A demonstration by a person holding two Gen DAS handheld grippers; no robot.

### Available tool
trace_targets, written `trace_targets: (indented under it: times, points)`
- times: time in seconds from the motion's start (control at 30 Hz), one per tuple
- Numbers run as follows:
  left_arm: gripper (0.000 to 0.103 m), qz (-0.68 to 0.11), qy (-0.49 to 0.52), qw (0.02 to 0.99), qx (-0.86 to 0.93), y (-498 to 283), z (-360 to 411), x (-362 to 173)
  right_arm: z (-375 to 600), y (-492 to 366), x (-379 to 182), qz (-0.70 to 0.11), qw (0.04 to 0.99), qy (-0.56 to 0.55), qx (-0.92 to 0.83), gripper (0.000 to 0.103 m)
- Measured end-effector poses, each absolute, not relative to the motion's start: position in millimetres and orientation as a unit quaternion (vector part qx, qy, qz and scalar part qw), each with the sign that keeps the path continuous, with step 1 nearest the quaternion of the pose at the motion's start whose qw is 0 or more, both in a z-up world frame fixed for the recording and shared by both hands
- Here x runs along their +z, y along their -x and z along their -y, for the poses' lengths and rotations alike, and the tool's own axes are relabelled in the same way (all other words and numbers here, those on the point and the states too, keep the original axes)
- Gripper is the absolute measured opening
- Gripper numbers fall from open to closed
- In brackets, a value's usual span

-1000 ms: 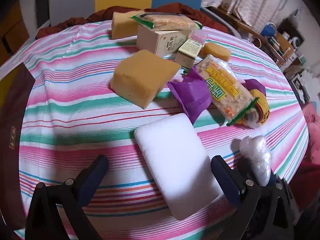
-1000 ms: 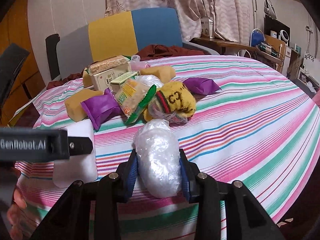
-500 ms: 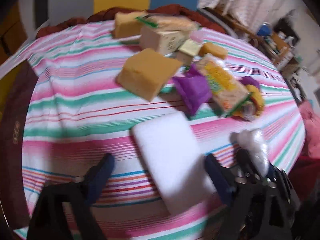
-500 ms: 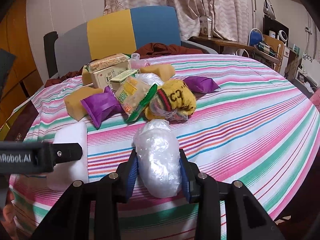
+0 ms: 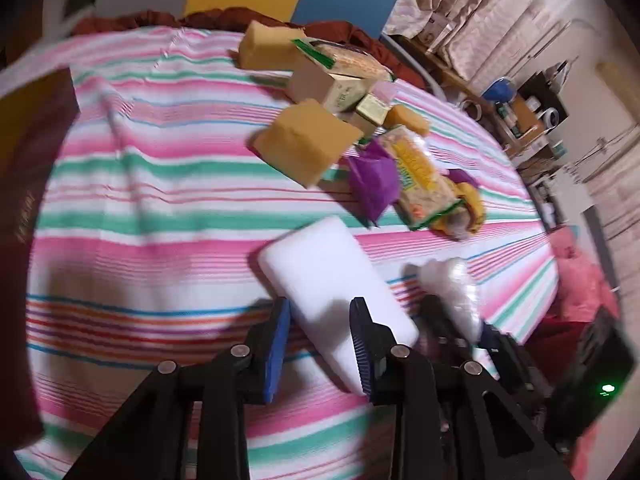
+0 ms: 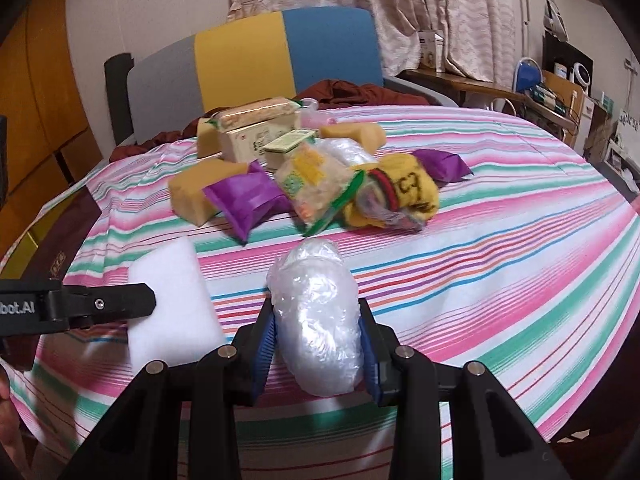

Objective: Organize objects
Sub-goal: 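Grasp the white foam block with the left tool, then drop the white block in the tray with left tool while right tool holds bag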

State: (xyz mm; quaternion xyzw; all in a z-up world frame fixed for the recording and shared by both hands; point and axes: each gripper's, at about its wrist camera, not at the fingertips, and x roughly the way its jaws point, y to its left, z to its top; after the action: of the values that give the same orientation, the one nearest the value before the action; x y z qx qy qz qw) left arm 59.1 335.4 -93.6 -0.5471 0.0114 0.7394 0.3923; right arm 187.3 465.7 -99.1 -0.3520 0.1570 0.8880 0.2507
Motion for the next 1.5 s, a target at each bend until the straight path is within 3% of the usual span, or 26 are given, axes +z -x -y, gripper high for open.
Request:
trace_targets:
  times: [0.03, 0.1, 0.17, 0.3, 0.37, 0.43, 0.47, 0.57, 0.9, 1.17, 1.5]
  points:
    - [0.036, -0.012, 0.551, 0.388, 0.739, -60.3, -336.7, -93.6, -464.9, -187.1, -98.5, -0.156, 0.249, 0.352, 0.889, 0.037]
    - [0.077, 0.0, 0.557, 0.389, 0.734, -61.5, -338.3, -92.9, -465.8, -188.0, -97.3, -0.154, 0.254, 0.354, 0.887, 0.037]
    - [0.103, 0.013, 0.561, 0.386, 0.732, -63.8, -343.6, -91.1, -469.5, -193.5, -93.6, -0.154, 0.265, 0.349, 0.885, 0.037]
    - [0.103, 0.013, 0.576, 0.38, 0.724, -64.7, -366.1, -92.2, -480.9, -207.0, -86.8, -0.161, 0.288, 0.337, 0.882, 0.037]
    - [0.101, -0.028, 0.568, 0.368, 0.736, -67.5, -382.4, -93.9, -487.1, -212.8, -85.6, -0.168, 0.298, 0.333, 0.879, 0.037]
    - [0.08, -0.077, 0.542, 0.36, 0.755, -73.2, -393.6, -92.8, -492.2, -217.4, -85.3, -0.172, 0.306, 0.331, 0.876, 0.037]
    - [0.054, -0.103, 0.525, 0.357, 0.766, -77.1, -396.7, -92.5, -493.8, -218.8, -85.6, -0.174, 0.308, 0.331, 0.875, 0.037]
    - [0.056, -0.123, 0.496, 0.373, 0.775, -83.9, -392.3, -94.8, -496.6, -221.2, -86.6, -0.18, 0.31, 0.329, 0.873, 0.037]
    - [0.056, -0.025, 0.504, 0.389, 0.771, -67.5, -325.2, -82.0, -475.2, -207.2, -86.7, -0.176, 0.269, 0.332, 0.887, 0.037]
    - [0.056, 0.033, 0.469, 0.407, 0.783, -58.1, -259.2, -41.1, -436.8, -185.1, -76.2, -0.176, 0.207, 0.333, 0.903, 0.037]
    - [0.056, 0.06, 0.425, 0.318, 0.845, -8.4, -143.6, -13.7, -375.4, -158.3, -47.1, -0.153, 0.108, 0.313, 0.931, 0.037]
